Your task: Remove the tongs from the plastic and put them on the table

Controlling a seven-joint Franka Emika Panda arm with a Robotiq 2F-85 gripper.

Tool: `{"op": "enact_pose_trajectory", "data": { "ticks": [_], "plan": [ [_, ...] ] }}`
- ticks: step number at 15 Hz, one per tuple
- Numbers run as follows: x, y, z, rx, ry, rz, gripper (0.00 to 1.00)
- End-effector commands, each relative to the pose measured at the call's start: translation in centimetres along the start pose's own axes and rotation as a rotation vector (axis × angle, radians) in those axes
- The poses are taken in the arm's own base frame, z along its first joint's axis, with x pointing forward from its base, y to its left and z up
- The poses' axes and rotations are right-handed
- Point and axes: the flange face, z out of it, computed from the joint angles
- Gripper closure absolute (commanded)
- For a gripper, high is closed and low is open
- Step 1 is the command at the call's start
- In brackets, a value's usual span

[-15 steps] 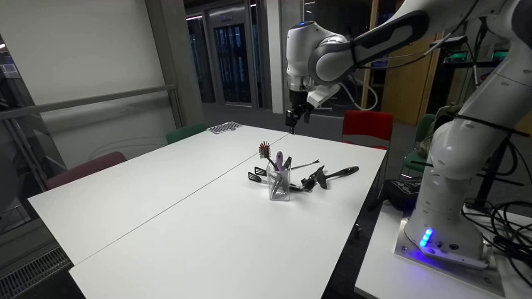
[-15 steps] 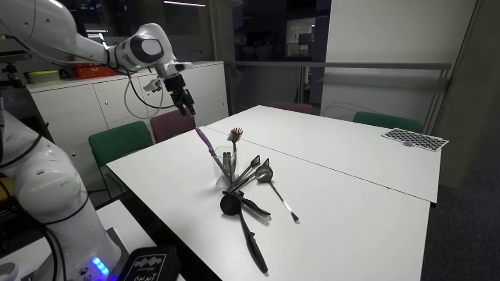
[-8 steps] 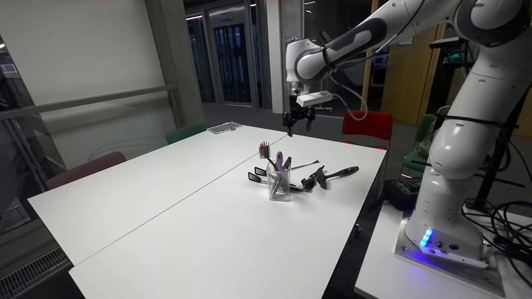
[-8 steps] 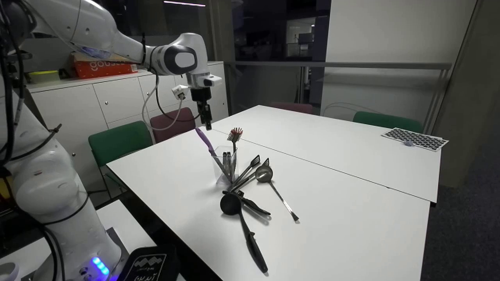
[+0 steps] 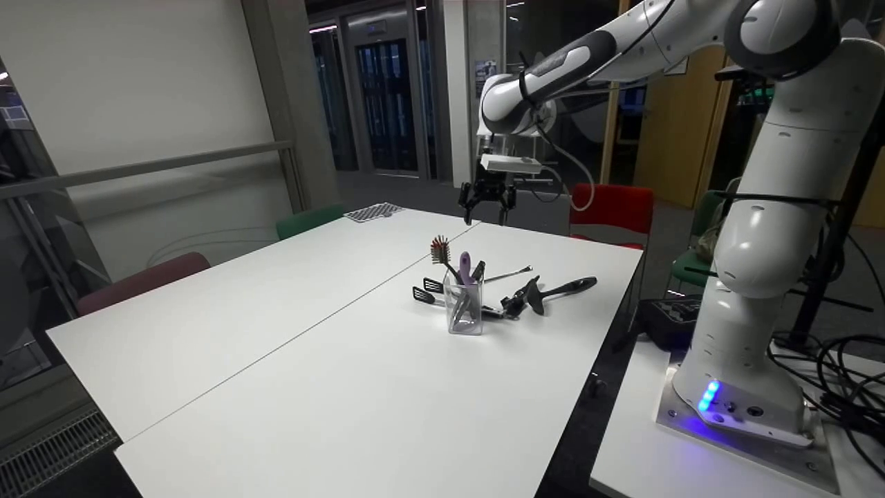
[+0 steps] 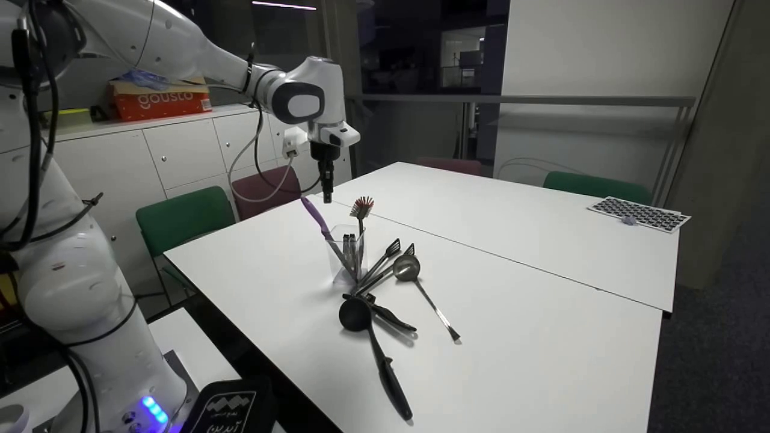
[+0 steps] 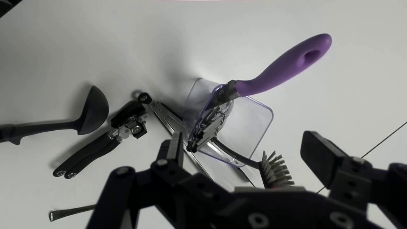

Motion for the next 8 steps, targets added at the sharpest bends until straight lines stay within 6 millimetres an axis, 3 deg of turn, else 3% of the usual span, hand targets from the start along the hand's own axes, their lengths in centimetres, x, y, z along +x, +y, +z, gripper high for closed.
{"op": "enact_pose_trajectory", "data": {
  "ticks": [1, 3, 8],
  "plan": [
    [0.0, -0.1, -0.1, 0.001, -0.001, 0.000, 0.00],
    [0.0, -0.1, -0.1, 0.002, -0.001, 0.000, 0.00],
    [6.1, 5.3, 2.1, 0.276, -0.126, 0.175, 0.00]
  ]
}}
